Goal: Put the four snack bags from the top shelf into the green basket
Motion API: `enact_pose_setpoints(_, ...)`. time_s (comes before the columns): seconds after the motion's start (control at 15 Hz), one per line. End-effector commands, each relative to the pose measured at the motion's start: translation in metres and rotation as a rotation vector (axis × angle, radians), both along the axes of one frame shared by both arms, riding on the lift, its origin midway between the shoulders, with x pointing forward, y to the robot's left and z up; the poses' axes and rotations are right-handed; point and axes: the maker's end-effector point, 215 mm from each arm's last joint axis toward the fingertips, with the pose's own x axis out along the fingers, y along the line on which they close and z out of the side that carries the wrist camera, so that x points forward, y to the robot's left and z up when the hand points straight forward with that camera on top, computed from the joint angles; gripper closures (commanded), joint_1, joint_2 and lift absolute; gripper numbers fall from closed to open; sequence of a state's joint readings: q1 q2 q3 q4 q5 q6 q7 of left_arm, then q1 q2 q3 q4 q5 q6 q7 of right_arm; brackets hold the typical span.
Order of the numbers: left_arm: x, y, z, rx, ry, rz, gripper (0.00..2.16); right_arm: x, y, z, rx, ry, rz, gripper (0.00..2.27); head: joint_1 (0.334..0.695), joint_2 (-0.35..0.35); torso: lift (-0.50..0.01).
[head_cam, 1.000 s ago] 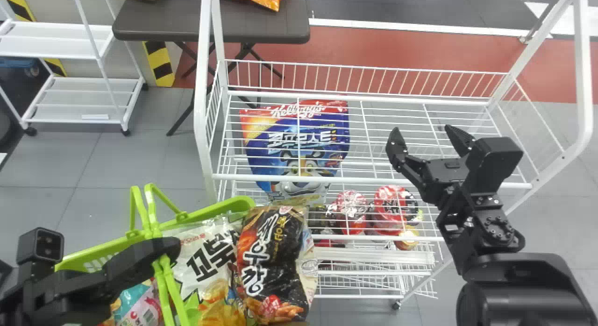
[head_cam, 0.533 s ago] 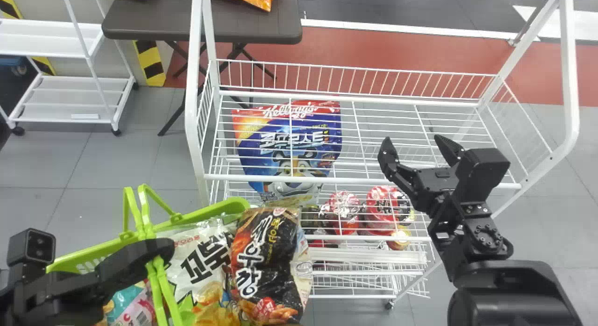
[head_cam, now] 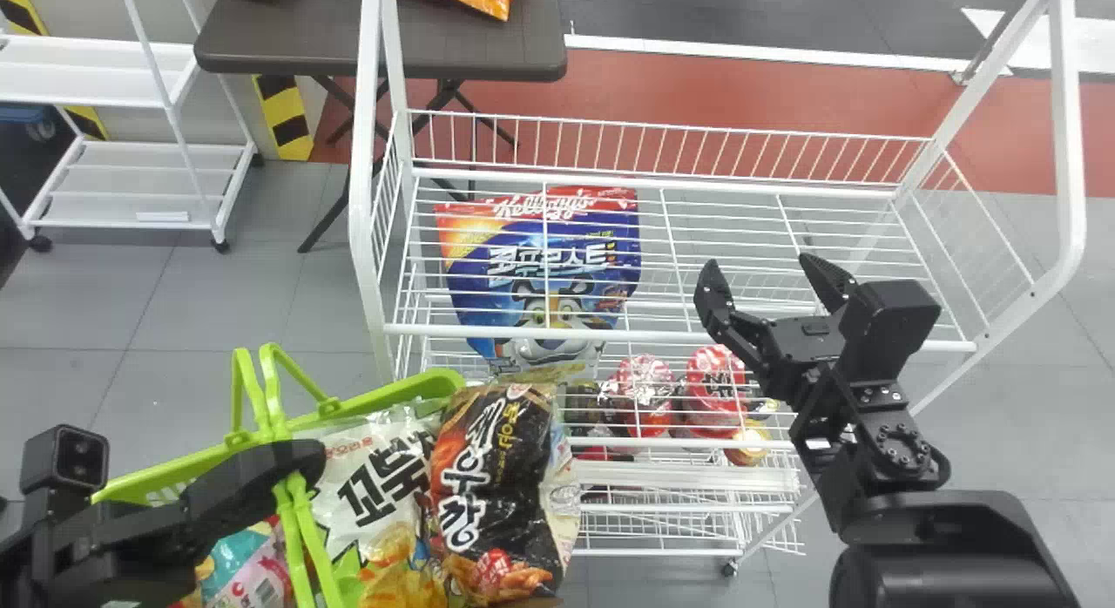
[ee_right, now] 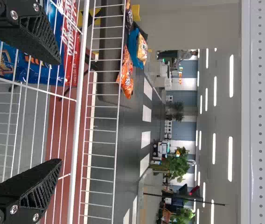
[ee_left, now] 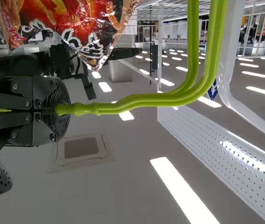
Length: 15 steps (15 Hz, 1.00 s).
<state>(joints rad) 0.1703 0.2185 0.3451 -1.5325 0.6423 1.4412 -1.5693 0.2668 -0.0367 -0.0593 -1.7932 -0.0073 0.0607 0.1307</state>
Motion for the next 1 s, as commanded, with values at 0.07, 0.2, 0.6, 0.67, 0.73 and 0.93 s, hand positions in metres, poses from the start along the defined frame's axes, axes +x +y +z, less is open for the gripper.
enact_pose_setpoints(0.07, 0.0, 0.003, 0.004, -0.01, -0.007, 0.0, 2.15, -0.002, 0.006, -0.001, 0.003, 0.002, 0.007, 0.07, 0.695, -0.079, 0.0)
enact_pose_setpoints(0.2, 0.0, 0.004, 0.004, -0.008, -0.008, -0.001, 2.15, -0.002, 0.007, -0.001, 0.004, 0.002, 0.007, 0.07, 0.695, -0.07, 0.0)
enact_pose_setpoints(0.6, -0.003, 0.004, 0.006, -0.016, -0.004, -0.006, 2.15, -0.002, 0.012, -0.002, 0.005, 0.005, 0.014, 0.07, 0.695, -0.064, 0.0)
enact_pose_setpoints(0.67, -0.004, 0.004, 0.006, -0.015, -0.006, -0.005, 2.15, -0.001, 0.013, -0.001, 0.006, 0.004, 0.016, 0.07, 0.695, -0.062, 0.0)
enact_pose_setpoints(0.73, -0.005, 0.003, 0.005, -0.018, 0.0, -0.006, 2.15, 0.0, 0.014, -0.002, 0.006, 0.007, 0.017, 0.08, 0.695, -0.061, 0.0)
enact_pose_setpoints(0.93, -0.007, 0.005, 0.006, -0.026, 0.002, 0.0, 2.15, 0.002, 0.018, -0.003, 0.007, 0.016, 0.022, 0.08, 0.695, -0.057, 0.0)
